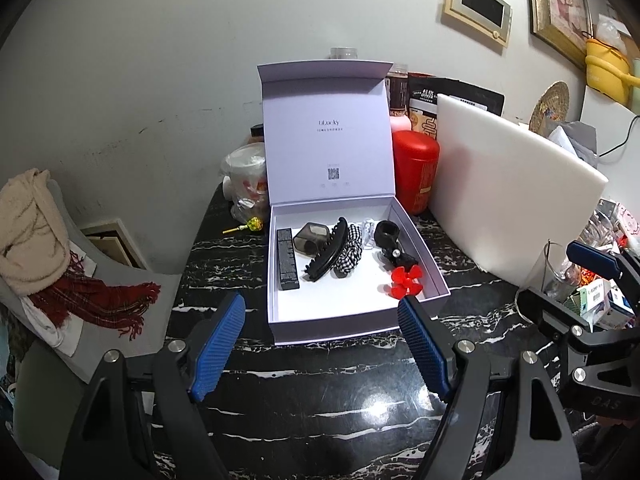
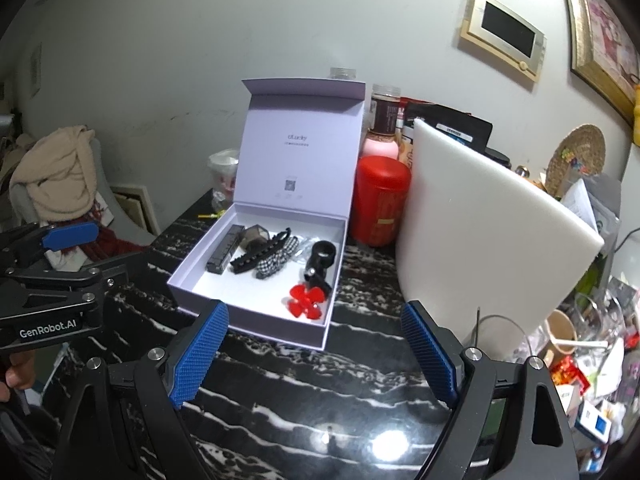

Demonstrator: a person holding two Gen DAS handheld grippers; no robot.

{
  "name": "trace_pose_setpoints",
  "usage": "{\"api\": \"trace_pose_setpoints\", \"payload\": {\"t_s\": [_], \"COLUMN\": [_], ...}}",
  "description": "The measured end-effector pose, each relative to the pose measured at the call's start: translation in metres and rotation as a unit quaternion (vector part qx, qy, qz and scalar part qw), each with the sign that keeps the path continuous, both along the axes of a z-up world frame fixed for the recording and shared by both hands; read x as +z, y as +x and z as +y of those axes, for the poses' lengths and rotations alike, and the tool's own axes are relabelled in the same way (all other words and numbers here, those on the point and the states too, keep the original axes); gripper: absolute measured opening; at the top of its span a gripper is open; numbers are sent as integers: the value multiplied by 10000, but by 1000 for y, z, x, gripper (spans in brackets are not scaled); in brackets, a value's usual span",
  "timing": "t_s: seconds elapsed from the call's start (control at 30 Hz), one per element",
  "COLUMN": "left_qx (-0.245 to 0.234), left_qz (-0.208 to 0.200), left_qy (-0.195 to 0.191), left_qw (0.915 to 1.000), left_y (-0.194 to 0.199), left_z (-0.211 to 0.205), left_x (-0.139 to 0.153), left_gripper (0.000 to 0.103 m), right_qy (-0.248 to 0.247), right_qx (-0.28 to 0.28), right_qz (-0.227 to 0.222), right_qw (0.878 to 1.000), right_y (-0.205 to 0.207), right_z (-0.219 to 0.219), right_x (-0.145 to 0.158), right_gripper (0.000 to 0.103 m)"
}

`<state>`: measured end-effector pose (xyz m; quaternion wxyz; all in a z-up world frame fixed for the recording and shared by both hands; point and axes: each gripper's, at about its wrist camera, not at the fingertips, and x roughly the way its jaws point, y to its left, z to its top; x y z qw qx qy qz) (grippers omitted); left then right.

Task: Organize rigid objects
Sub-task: 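Withdraw both tools from the gift box back over the table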

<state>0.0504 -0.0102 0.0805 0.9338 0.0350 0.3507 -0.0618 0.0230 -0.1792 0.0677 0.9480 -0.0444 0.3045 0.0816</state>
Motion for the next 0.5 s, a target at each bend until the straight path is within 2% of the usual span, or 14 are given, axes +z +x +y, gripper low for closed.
{"api": "trace_pose_setpoints", "payload": {"t_s": [0.5], "left_qx": [-92], "left_qz": [235], "left_qy": [-28], "left_qw": [9997], "left_y": [3], "left_z": [-1], "left_x": [-12], "left_gripper": [79], "right_qy": [-50], "right_qx": [12], "right_qz": [180], "right_qw": [9998], "right_y": [5], "right_z": [3], "right_x": [-12], "right_gripper": [89]}}
